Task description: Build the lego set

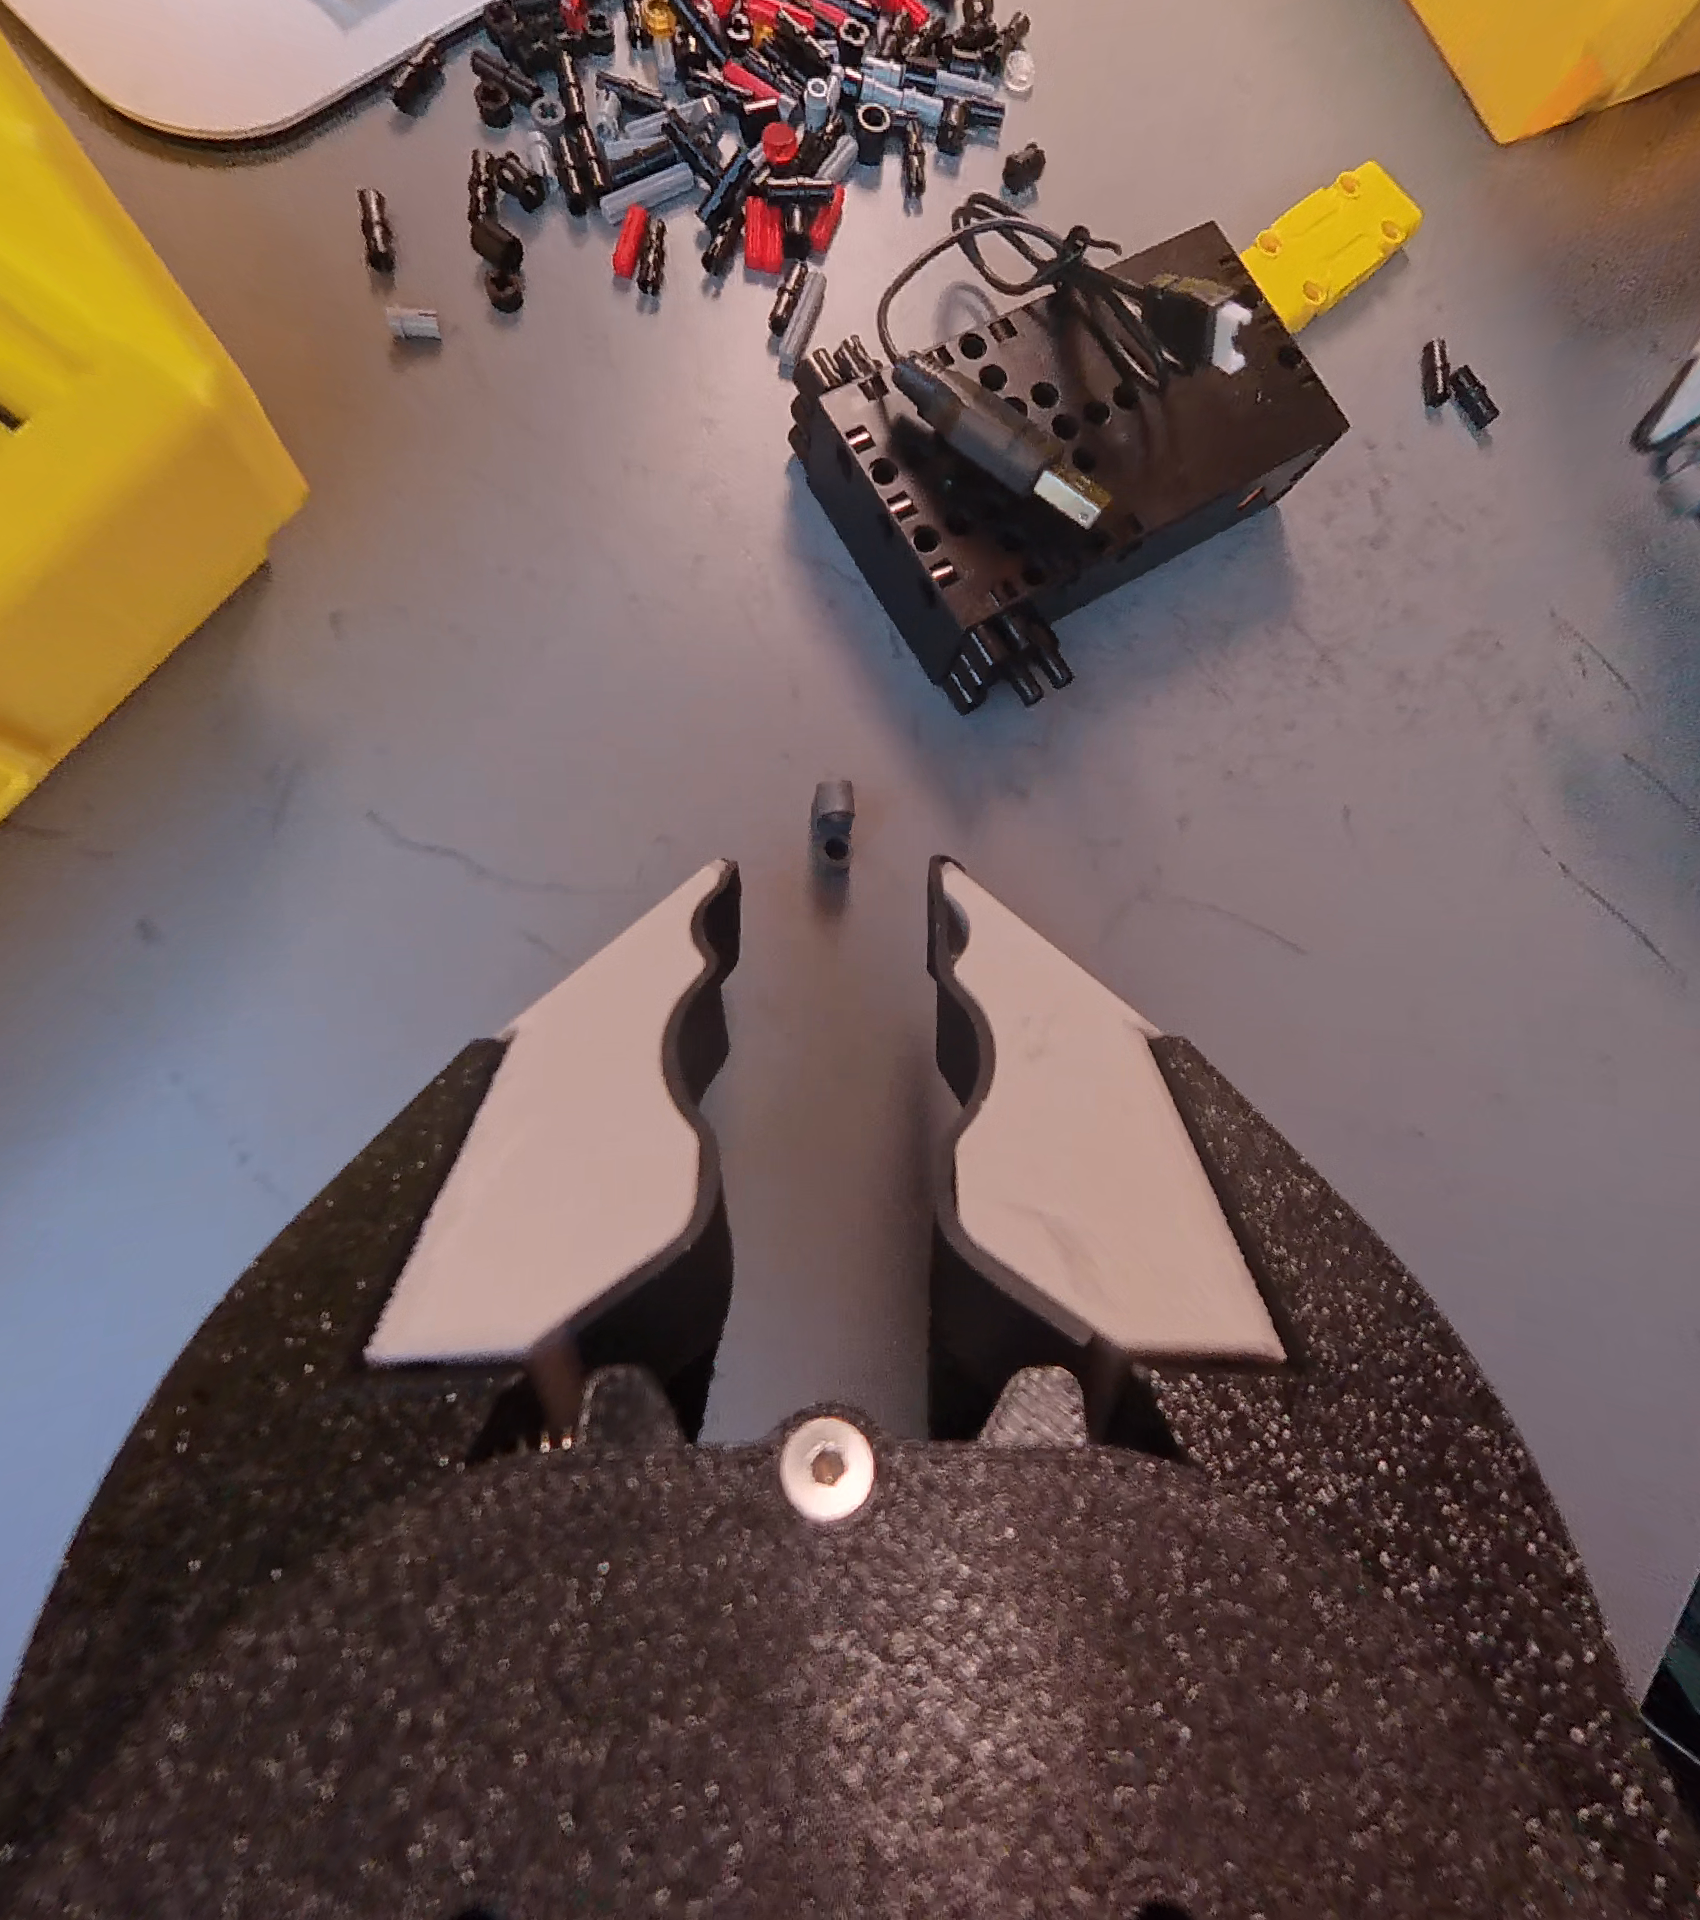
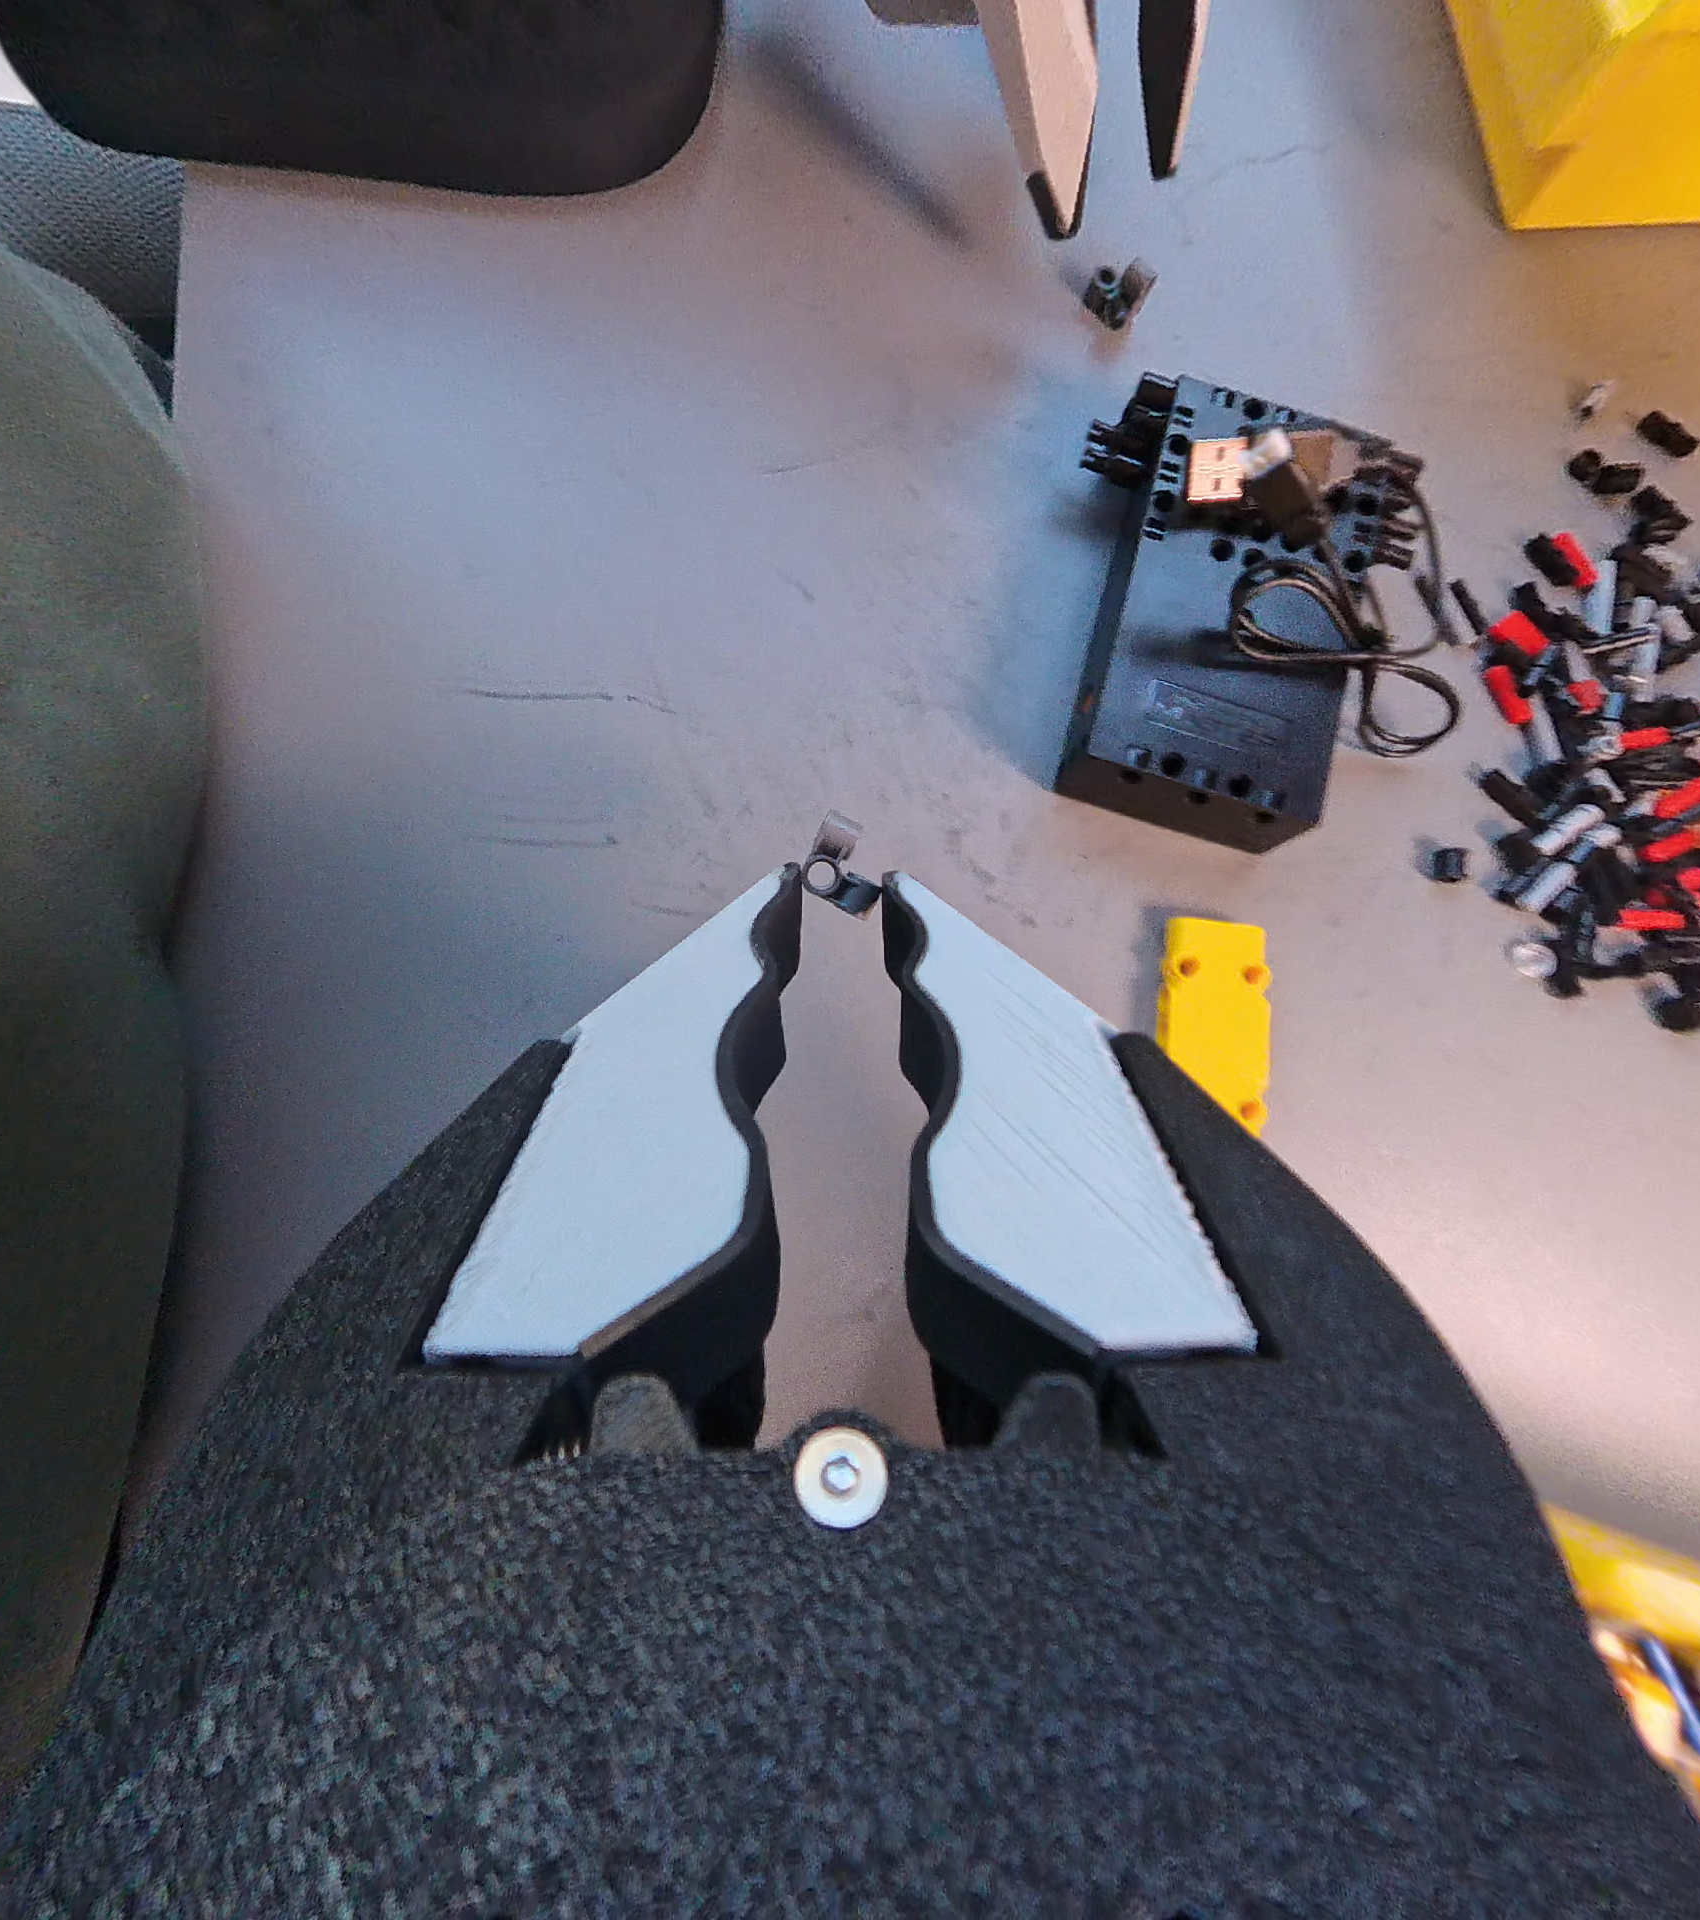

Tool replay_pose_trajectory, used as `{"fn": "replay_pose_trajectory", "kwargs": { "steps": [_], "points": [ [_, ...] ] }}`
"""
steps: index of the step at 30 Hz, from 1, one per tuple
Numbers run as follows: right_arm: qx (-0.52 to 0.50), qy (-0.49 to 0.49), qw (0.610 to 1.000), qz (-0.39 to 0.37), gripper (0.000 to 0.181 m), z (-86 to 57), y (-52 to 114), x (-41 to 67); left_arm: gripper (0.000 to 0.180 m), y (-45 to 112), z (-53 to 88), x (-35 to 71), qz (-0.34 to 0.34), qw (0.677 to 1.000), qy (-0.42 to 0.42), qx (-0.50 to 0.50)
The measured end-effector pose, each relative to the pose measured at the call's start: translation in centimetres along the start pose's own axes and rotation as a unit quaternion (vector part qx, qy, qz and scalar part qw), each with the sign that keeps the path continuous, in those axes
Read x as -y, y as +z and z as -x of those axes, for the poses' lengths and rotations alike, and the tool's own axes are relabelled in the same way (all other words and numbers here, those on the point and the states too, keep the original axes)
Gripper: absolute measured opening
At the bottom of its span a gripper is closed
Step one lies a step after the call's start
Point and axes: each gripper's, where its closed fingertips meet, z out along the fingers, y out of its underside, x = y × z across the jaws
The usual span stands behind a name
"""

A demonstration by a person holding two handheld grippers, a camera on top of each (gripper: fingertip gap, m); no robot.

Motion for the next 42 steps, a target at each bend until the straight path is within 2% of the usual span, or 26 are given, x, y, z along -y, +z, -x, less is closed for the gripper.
{"fn": "replay_pose_trajectory", "kwargs": {
  "steps": [8, 10, 13, 16, 18, 20, 23, 24, 26, 30, 35, 39, 42],
  "points": [
    [-0.008, -0.017, 0.999, 0.046, 0.013, 0.7, 6.3, 0.9, 0.018, 2.0, -0.6, -0.4, 0.021, 0.999, 0.036, 0.003],
    [-0.011, -0.006, 0.999, 0.034, 0.014, 0.4, 6.1, 1.3, 0.009, 2.0, -0.4, -0.4, 0.026, 0.998, 0.052, 0.014],
    [-0.012, 0.010, 1.000, -0.007, 0.024, 0.4, 3.6, 2.0, 0.007, 1.7, -1.2, -0.9, 0.033, 0.998, 0.055, -0.007],
    [-0.083, 0.026, 0.996, -0.025, 0.023, -1.9, -3.0, 1.1, 0.007, 1.1, -2.8, -1.7, 0.031, 0.997, 0.056, -0.053],
    [-0.159, 0.038, 0.986, 0.019, 0.023, -4.1, -7.8, -1.9, 0.010, 1.0, -3.5, -2.1, 0.030, 0.995, 0.060, -0.072],
    [-0.201, 0.038, 0.974, 0.101, 0.030, -5.2, -10.7, -6.0, 0.023, 1.0, -3.2, -1.8, 0.023, 0.996, 0.057, -0.069],
    [-0.167, 0.057, 0.966, 0.190, 0.046, -4.0, -10.5, -10.4, 0.033, 0.8, -2.3, -0.7, -0.007, 0.998, 0.046, -0.051],
    [-0.163, 0.051, 0.961, 0.217, 0.045, -3.9, -10.0, -11.5, 0.034, 0.6, -2.1, -0.3, -0.021, 0.998, 0.046, -0.045],
    [-0.178, 0.026, 0.946, 0.271, 0.026, -4.8, -9.7, -13.6, 0.035, 0.2, -1.6, 0.6, -0.054, 0.997, 0.049, -0.025],
    [-0.155, 0.030, 0.946, 0.282, 0.025, -5.6, -9.6, -14.1, 0.035, -1.0, -0.9, 2.7, -0.129, 0.991, 0.045, 0.010],
    [-0.183, 0.048, 0.928, 0.322, 0.025, -9.3, -12.0, -17.1, 0.035, -2.3, -1.3, 5.0, -0.205, 0.978, 0.041, 0.027],
    [-0.214, 0.077, 0.910, 0.346, 0.026, -11.2, -14.1, -19.6, 0.036, -2.4, -2.4, 5.6, -0.226, 0.972, 0.057, 0.037],
    [-0.277, 0.107, 0.890, 0.345, 0.027, -12.1, -15.8, -20.1, 0.037, -2.3, -2.9, 5.8, -0.228, 0.969, 0.079, 0.057]
  ]
}}
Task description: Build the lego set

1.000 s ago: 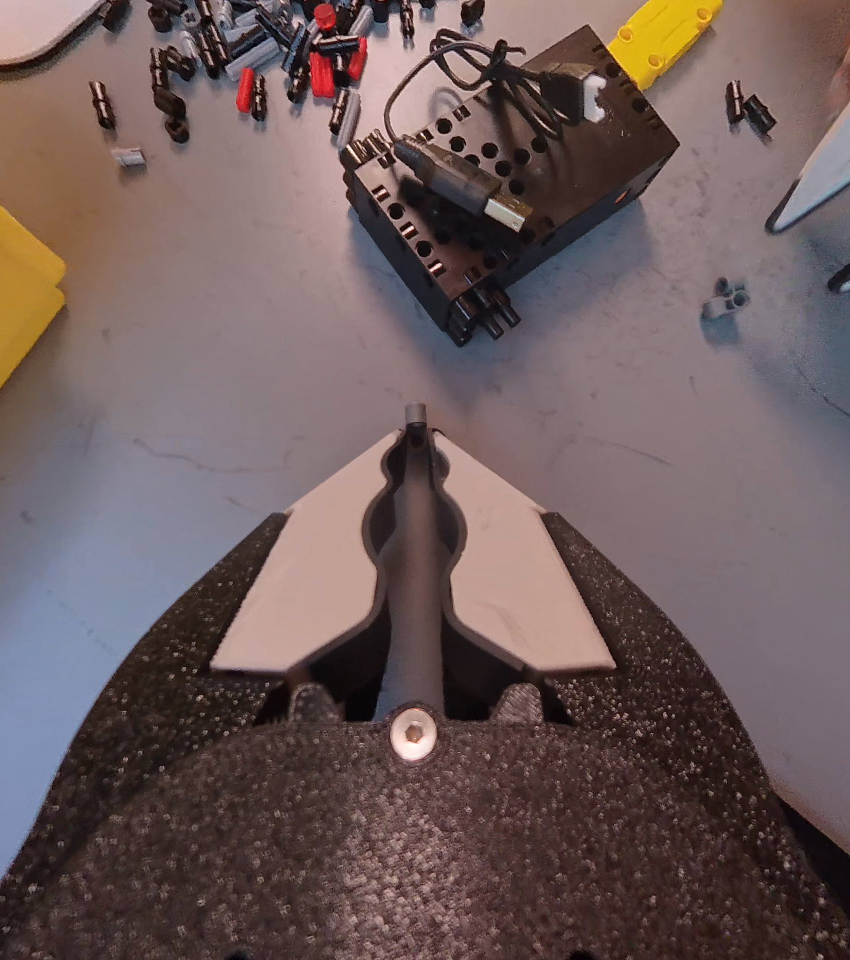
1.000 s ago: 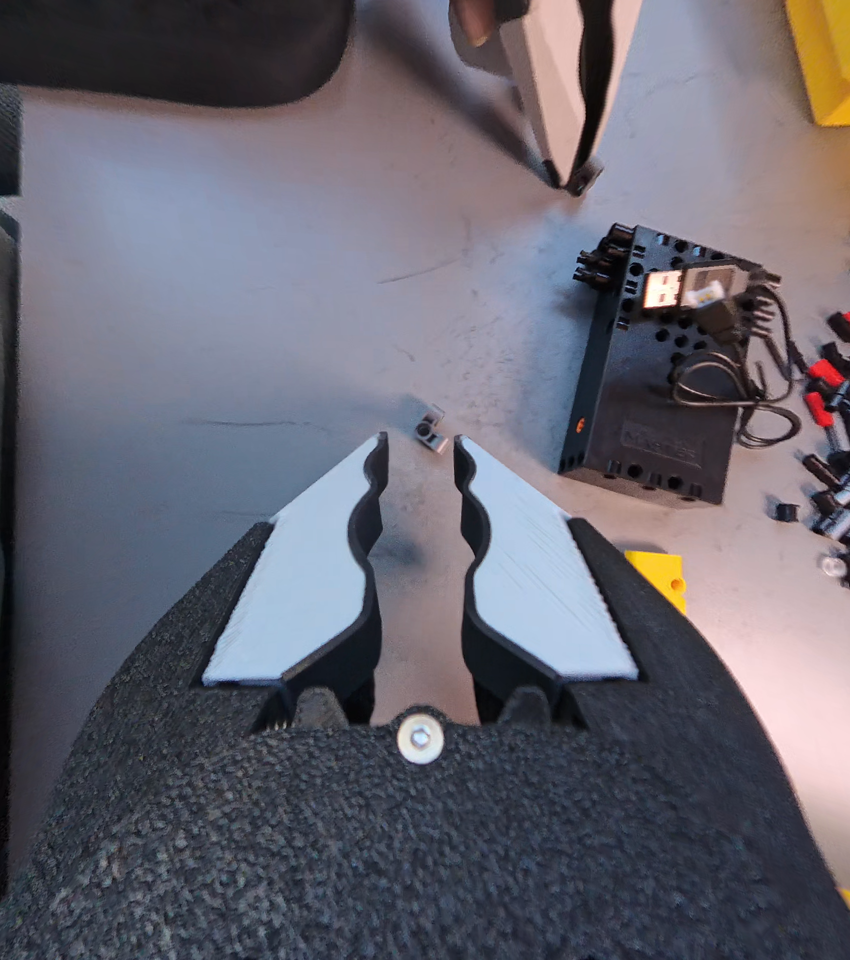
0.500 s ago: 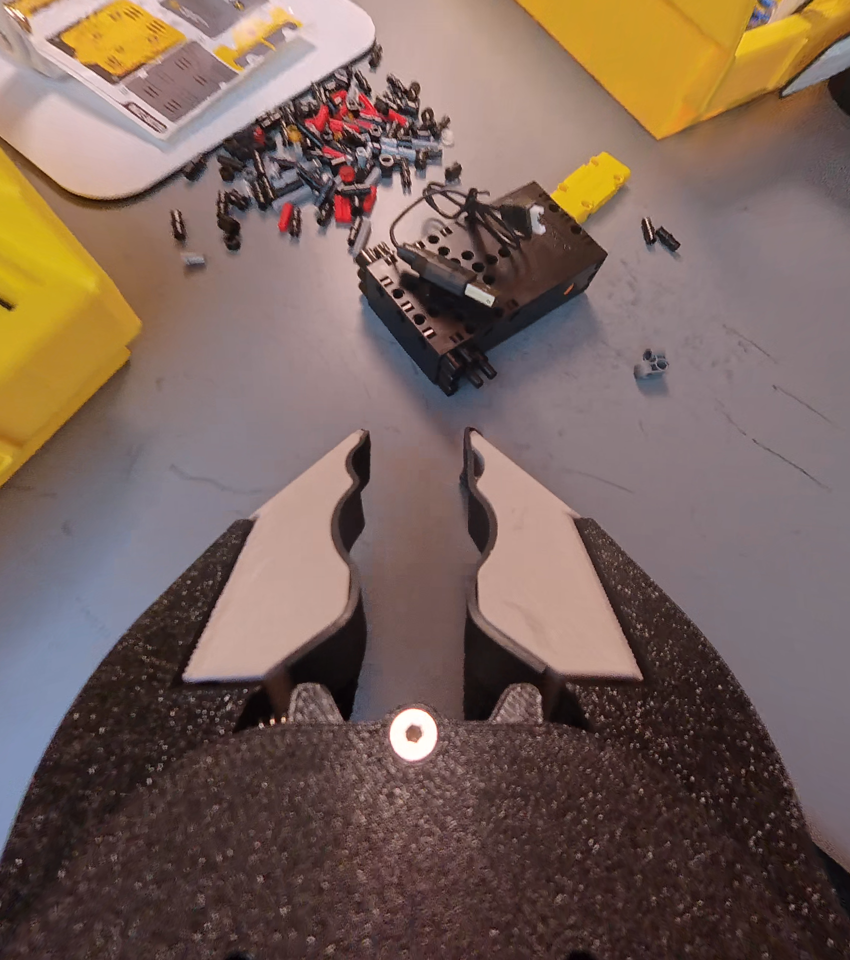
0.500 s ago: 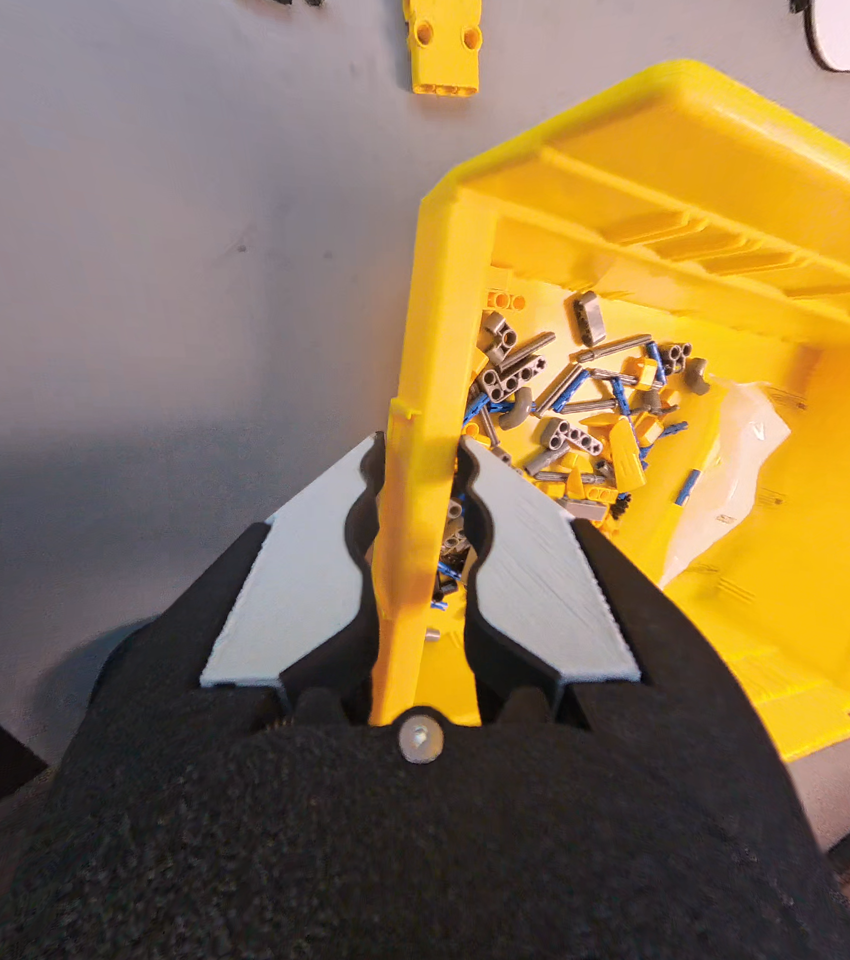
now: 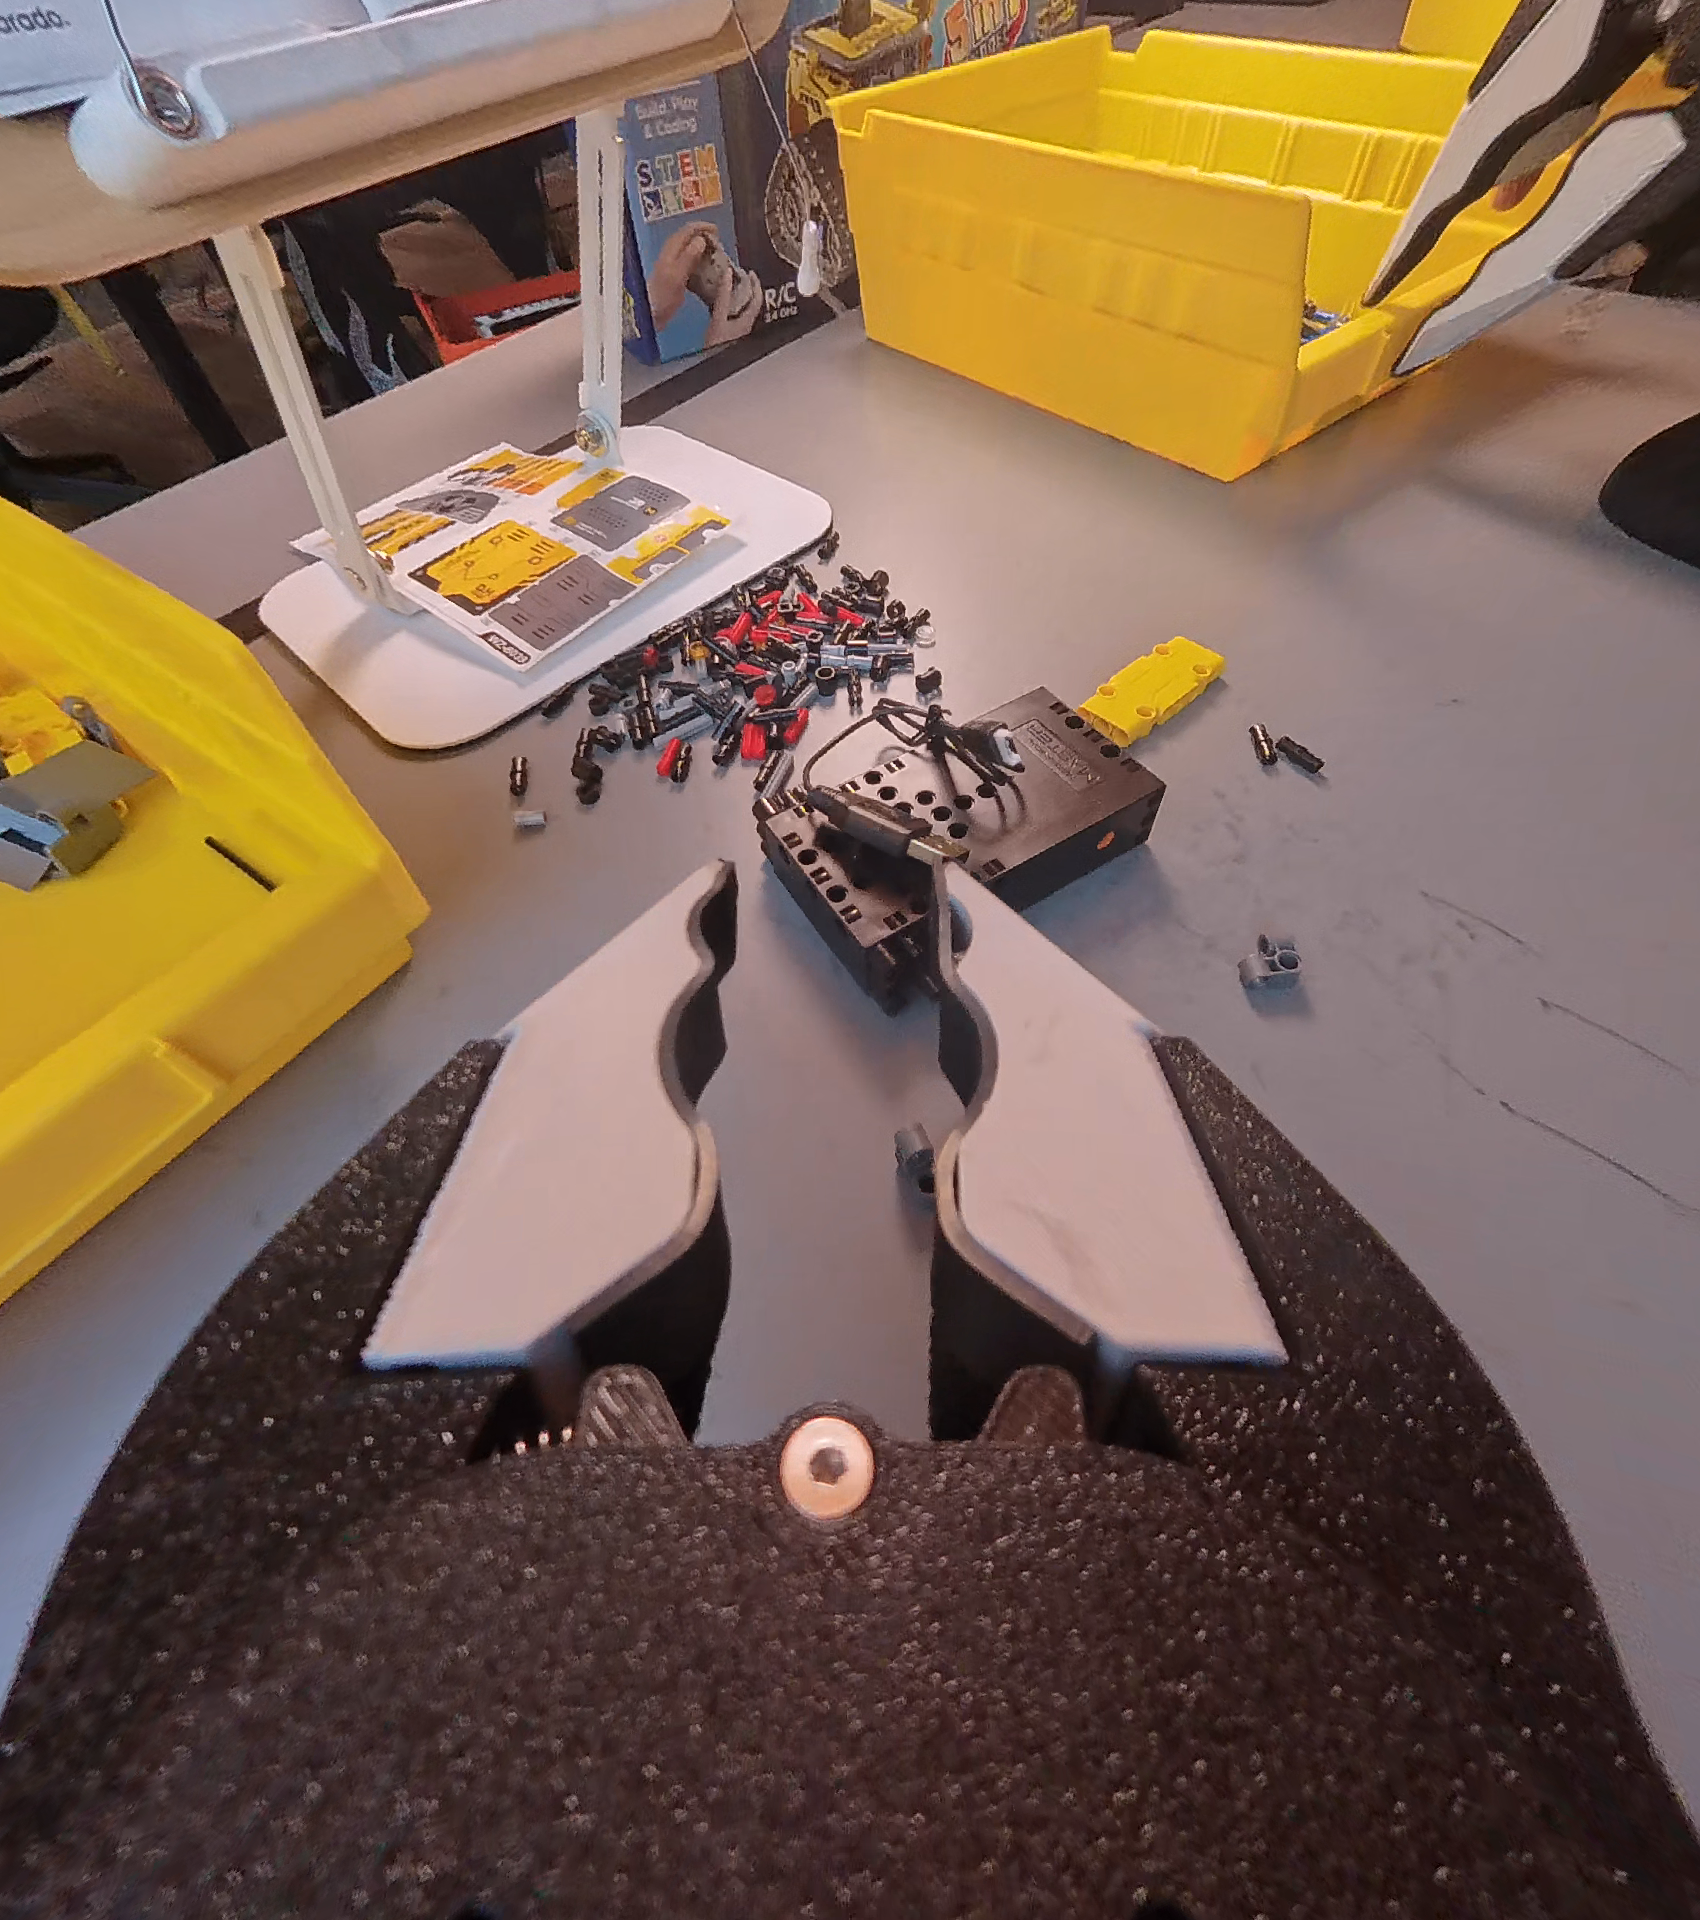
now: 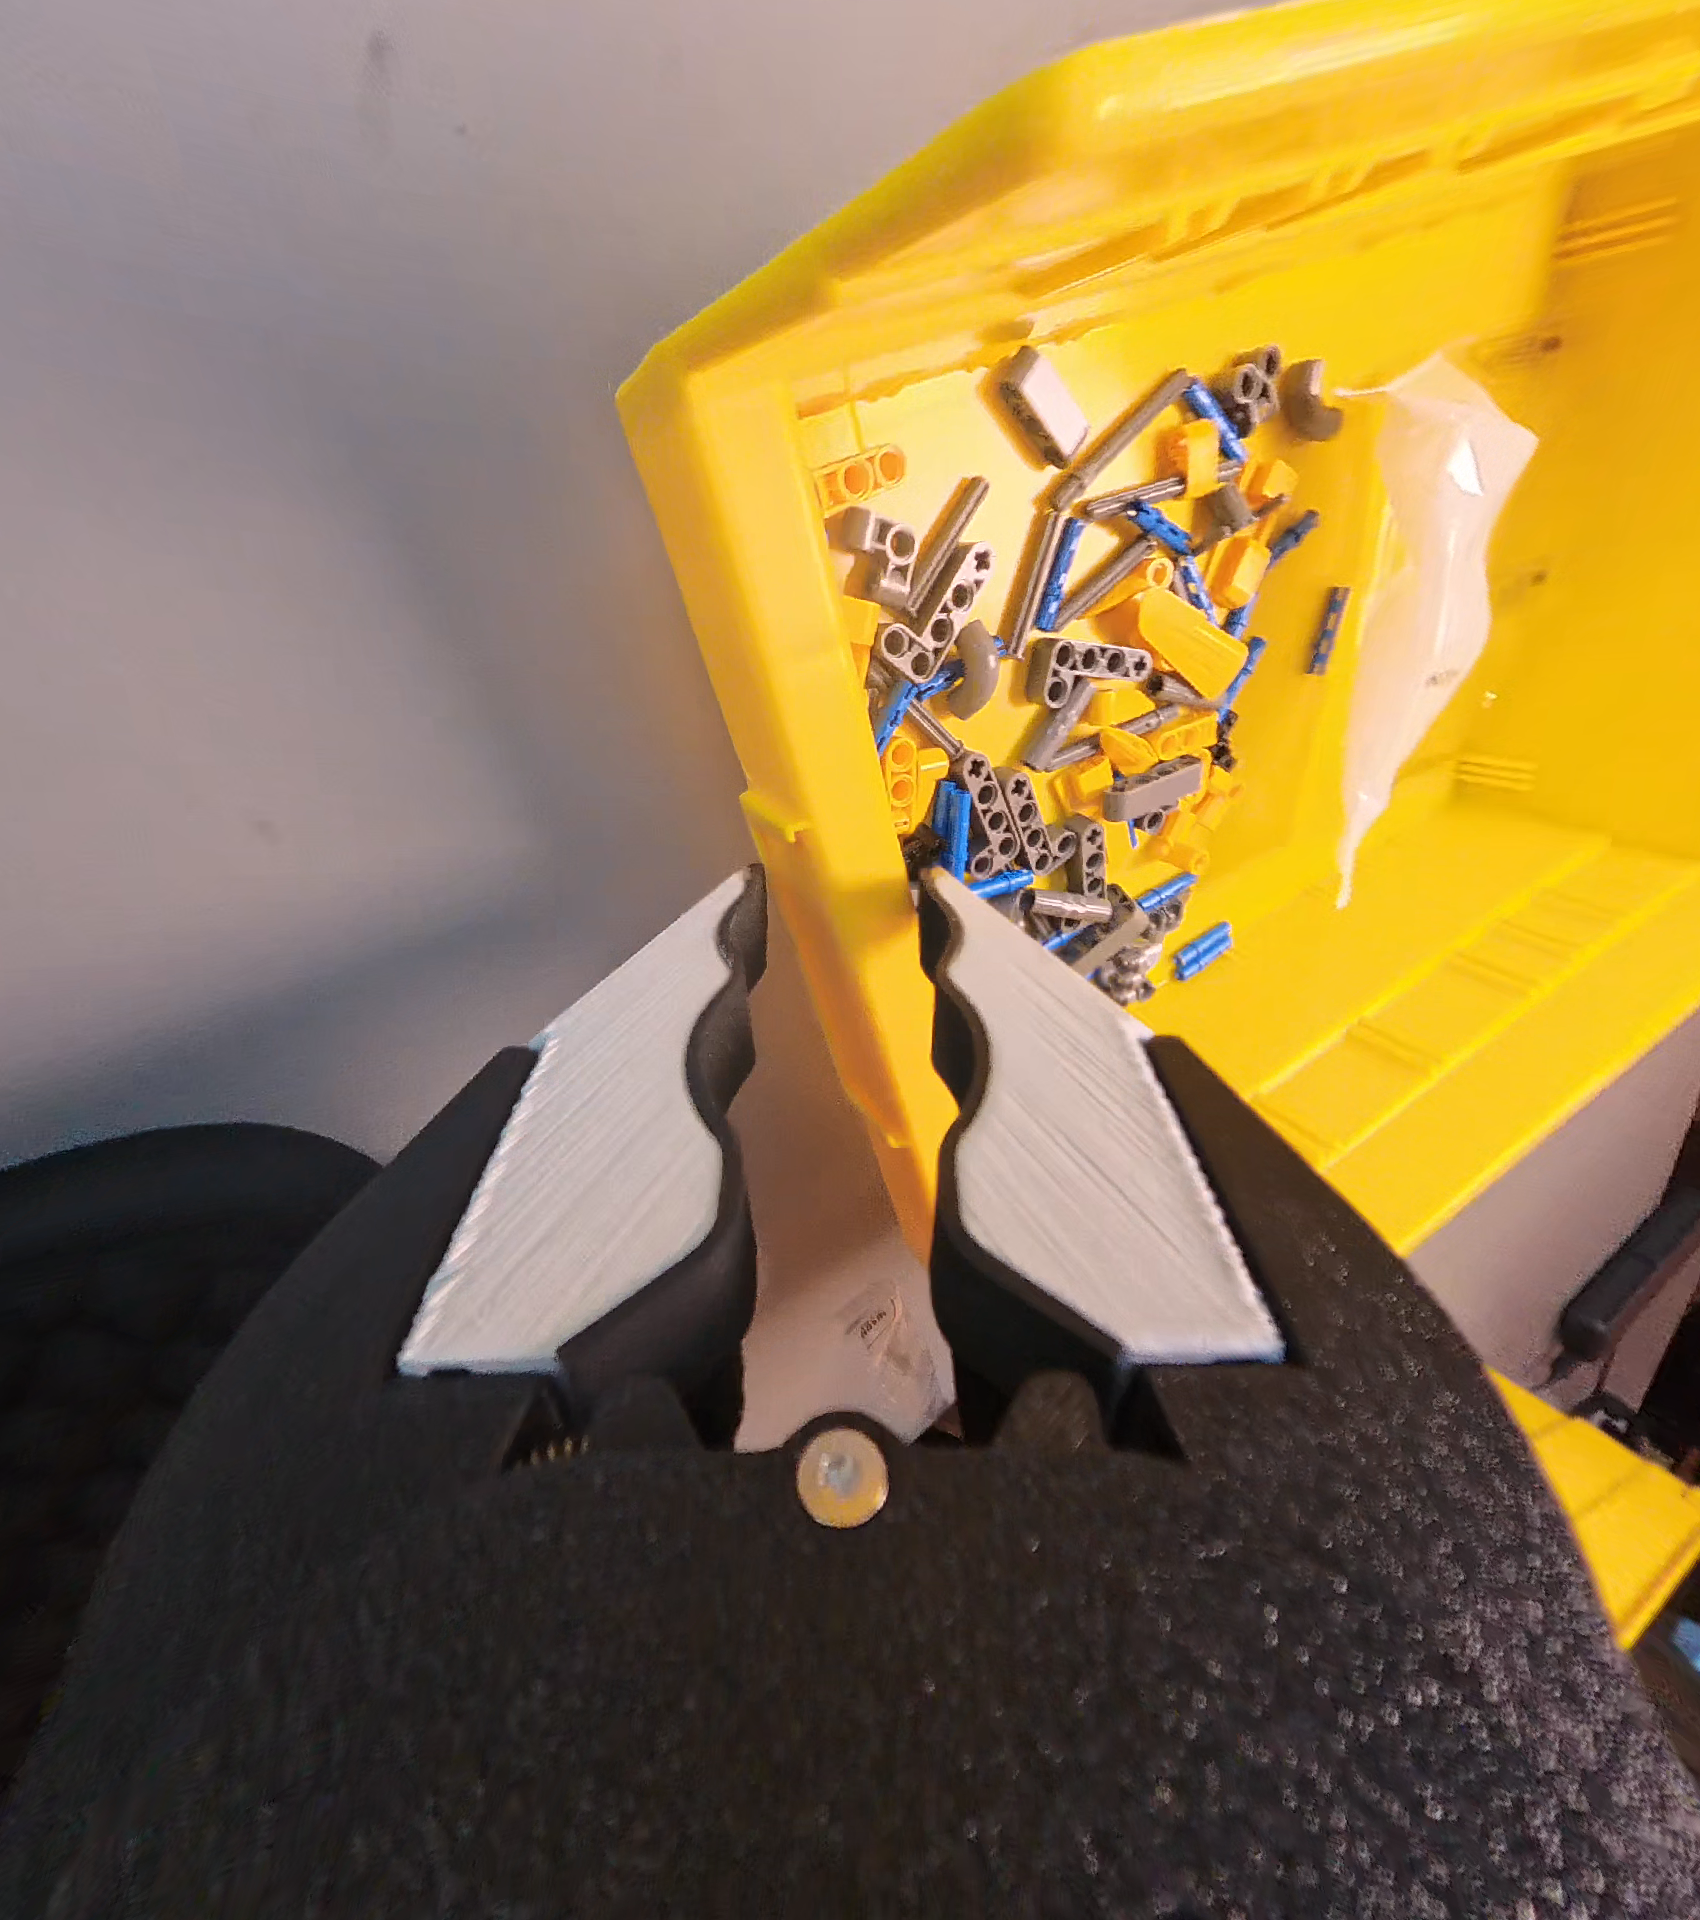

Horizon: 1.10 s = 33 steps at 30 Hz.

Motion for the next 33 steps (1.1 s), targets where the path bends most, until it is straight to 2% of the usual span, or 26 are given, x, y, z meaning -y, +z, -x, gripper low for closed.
{"fn": "replay_pose_trajectory", "kwargs": {
  "steps": [2, 5, 8, 12, 15, 18, 24, 27, 29, 33],
  "points": [
    [-0.015, 0.041, 0.998, -0.048, 0.031, 0.0, -2.0, 1.2, 0.037, 0.1, 0.1, 0.1, -0.007, 1.000, 0.006, 0.010],
    [-0.014, 0.075, 0.981, -0.178, 0.033, 1.0, -5.9, 5.8, 0.037, 0.5, 0.4, -0.4, -0.011, 1.000, -0.013, 0.012],
    [0.023, 0.065, 0.942, -0.327, 0.033, 3.5, -8.8, 11.7, 0.038, 1.1, 0.6, -0.7, -0.008, 1.000, -0.025, 0.013],
    [0.079, 0.029, 0.900, -0.428, 0.036, 6.9, -8.6, 17.0, 0.042, 1.9, 0.1, 0.0, -0.025, 0.999, -0.047, -0.005],
    [0.154, 0.024, 0.883, -0.443, 0.040, 9.3, -6.7, 19.2, 0.050, 2.7, 0.0, 0.6, -0.021, 0.999, -0.018, -0.018],
    [0.179, -0.017, 0.887, -0.425, 0.042, 10.5, -5.4, 20.6, 0.056, 3.9, -0.8, 0.9, -0.003, 0.997, 0.014, -0.080],
    [0.213, -0.080, 0.889, -0.397, 0.055, 11.9, -3.5, 23.0, 0.087, 6.4, -2.7, -0.2, 0.060, 0.975, 0.058, -0.204],
    [0.208, -0.092, 0.887, -0.402, 0.060, 12.0, -2.5, 23.2, 0.088, 7.1, -2.6, -2.2, 0.103, 0.972, 0.113, -0.177],
    [0.219, -0.080, 0.881, -0.413, 0.059, 12.0, -2.5, 23.2, 0.083, 7.7, -2.3, -3.2, 0.124, 0.970, 0.141, -0.153],
    [0.225, -0.042, 0.863, -0.451, 0.051, 11.0, -2.5, 22.8, 0.077, 9.1, -1.9, -3.3, 0.140, 0.970, 0.151, -0.129]
  ]
}}
